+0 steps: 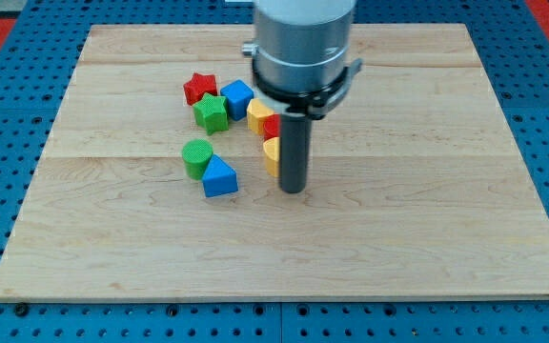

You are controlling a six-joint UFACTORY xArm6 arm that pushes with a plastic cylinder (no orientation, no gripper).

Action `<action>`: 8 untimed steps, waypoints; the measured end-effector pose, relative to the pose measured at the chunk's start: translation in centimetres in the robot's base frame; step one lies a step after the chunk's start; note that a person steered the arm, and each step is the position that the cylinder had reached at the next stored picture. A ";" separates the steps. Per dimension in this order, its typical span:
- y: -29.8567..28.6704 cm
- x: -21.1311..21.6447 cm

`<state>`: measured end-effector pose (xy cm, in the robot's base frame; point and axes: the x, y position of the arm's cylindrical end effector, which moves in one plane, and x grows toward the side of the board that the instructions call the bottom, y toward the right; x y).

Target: Push the green star along with red star up a bit

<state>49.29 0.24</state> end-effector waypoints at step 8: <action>-9.3 -9.1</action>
<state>40.19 -9.07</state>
